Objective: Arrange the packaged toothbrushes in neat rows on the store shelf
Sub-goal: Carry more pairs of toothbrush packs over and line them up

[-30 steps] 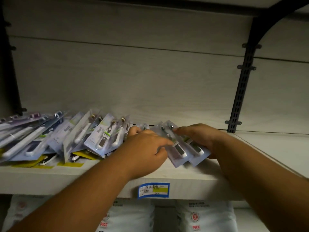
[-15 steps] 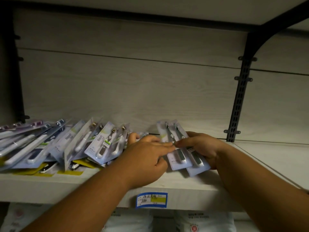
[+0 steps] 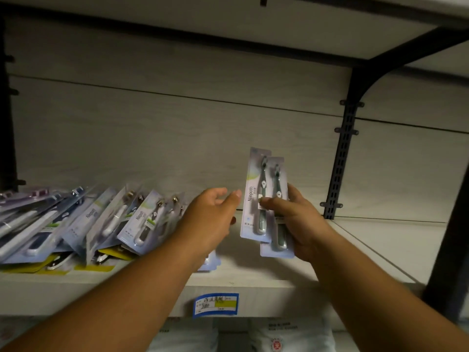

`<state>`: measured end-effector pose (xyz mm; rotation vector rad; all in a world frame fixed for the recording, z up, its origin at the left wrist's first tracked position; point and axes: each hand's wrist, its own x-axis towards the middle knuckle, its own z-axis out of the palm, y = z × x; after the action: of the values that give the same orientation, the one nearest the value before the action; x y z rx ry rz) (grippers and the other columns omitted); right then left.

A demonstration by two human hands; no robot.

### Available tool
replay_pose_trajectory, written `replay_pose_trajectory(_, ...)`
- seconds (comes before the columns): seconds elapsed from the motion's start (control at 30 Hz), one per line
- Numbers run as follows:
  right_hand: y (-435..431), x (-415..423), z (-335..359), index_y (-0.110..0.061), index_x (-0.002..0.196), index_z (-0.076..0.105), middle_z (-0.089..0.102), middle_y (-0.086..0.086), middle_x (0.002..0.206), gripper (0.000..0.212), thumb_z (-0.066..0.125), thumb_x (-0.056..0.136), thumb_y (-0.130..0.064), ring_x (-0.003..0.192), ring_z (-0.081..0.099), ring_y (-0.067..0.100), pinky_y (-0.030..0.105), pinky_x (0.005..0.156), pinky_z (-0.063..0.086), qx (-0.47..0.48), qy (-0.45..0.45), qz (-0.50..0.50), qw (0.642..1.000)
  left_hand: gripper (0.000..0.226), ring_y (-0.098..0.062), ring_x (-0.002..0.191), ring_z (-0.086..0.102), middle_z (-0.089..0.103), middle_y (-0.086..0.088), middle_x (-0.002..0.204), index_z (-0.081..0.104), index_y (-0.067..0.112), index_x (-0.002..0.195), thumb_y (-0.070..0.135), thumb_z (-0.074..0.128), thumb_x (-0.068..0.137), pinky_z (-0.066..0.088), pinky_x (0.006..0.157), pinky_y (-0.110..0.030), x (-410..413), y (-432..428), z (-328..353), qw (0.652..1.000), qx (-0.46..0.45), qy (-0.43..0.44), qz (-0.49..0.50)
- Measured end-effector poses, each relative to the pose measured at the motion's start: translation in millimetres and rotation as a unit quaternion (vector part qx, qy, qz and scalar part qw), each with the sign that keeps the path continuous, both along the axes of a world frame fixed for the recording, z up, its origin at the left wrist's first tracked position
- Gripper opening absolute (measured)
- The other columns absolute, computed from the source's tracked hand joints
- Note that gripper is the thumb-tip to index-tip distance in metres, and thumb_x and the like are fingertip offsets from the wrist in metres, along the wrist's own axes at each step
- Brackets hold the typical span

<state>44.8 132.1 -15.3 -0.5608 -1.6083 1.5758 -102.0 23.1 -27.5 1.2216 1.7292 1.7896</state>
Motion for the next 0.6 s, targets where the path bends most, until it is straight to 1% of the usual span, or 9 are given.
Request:
replay_pose_trajectory(0.07,-6,4,2,-0.023,0.131,0.054,0.072,0.015,0.117,0.045,0.065,0.093,-0.002,0.099,0.074,0.036,0.055,0.086,0.060,0.013,0.019,0.000,1.000,0.040,-0.020,0.098,0.073,0.075,0.006,0.110,0.066,0.030,0.121,0.055,0.063,0.089,0.060,0.085,-0.046,8,4,1,0.997,0.005,-0.052,-0.055)
replay_pose_trajectory(0.13,-10,11,5,-0.024,0.134,0.052,0.072,0.014,0.120,0.049,0.065,0.093,-0.001,0.102,0.074,0.035,0.057,0.089,0.059,0.034,0.033,-0.004,0.999,0.042,-0.021,0.101,0.073,0.076,0.005,0.110,0.065,0.029,0.123,0.050,0.066,0.087,0.058,0.090,-0.051,20,6,1,0.994,0.013,-0.059,-0.088)
replay_pose_trajectory(0.17,-12,15,5,-0.025,0.135,0.052,0.072,0.013,0.121,0.050,0.066,0.093,-0.001,0.103,0.073,0.034,0.057,0.089,0.058,0.045,0.037,-0.010,0.998,0.039,-0.020,0.102,0.072,0.076,0.007,0.111,0.064,0.029,0.125,0.043,0.068,0.089,0.057,0.092,-0.051,26,8,1,0.994,0.015,-0.047,-0.095)
replay_pose_trajectory(0.27,-16,35,5,-0.031,0.136,0.050,0.071,0.008,0.121,0.052,0.066,0.095,-0.004,0.105,0.073,0.028,0.054,0.089,0.060,0.079,0.043,-0.022,0.996,0.031,-0.015,0.098,0.073,0.076,0.010,0.107,0.062,0.028,0.125,0.018,0.065,0.096,0.059,0.088,-0.041,49,8,3,0.994,0.018,-0.040,-0.104)
replay_pose_trajectory(0.33,-20,54,6,-0.036,0.135,0.050,0.070,0.004,0.122,0.052,0.066,0.095,-0.007,0.108,0.072,0.026,0.053,0.088,0.060,0.106,0.041,-0.021,0.993,0.035,-0.015,0.095,0.074,0.076,0.008,0.106,0.060,0.026,0.127,0.012,0.063,0.096,0.061,0.079,-0.036,66,6,4,0.992,0.027,-0.045,-0.118)
replay_pose_trajectory(0.4,-24,76,10,-0.041,0.133,0.049,0.070,-0.002,0.120,0.052,0.066,0.096,-0.010,0.108,0.072,0.023,0.052,0.087,0.061,0.143,0.042,-0.016,0.989,0.035,-0.016,0.094,0.075,0.076,0.006,0.107,0.058,0.025,0.129,0.012,0.063,0.097,0.061,0.077,-0.036,88,1,3,0.989,0.054,-0.051,-0.128)
replay_pose_trajectory(0.47,-29,103,15,-0.046,0.138,0.044,0.067,-0.009,0.122,0.058,0.067,0.096,-0.013,0.111,0.070,0.018,0.045,0.087,0.062,0.183,0.034,-0.015,0.982,0.035,-0.019,0.096,0.075,0.075,0.005,0.112,0.057,0.027,0.129,0.013,0.061,0.098,0.061,0.079,-0.038,117,-3,-3,0.984,0.087,-0.071,-0.136)
replay_pose_trajectory(0.53,-33,135,18,-0.054,0.141,0.036,0.061,-0.018,0.125,0.067,0.067,0.095,-0.016,0.112,0.067,0.009,0.030,0.083,0.062,0.224,0.016,-0.023,0.974,0.036,-0.020,0.098,0.075,0.075,0.005,0.114,0.056,0.028,0.130,0.013,0.060,0.098,0.060,0.081,-0.039,151,-6,-8,0.978,0.122,-0.080,-0.148)
replay_pose_trajectory(0.6,-35,173,20,-0.052,0.140,0.037,0.061,-0.020,0.123,0.063,0.066,0.097,-0.017,0.110,0.066,0.002,0.024,0.080,0.060,0.250,0.006,-0.039,0.967,0.036,-0.019,0.098,0.074,0.075,0.006,0.114,0.056,0.029,0.129,0.010,0.058,0.098,0.059,0.082,-0.039,189,-2,-10,0.975,0.146,-0.066,-0.154)
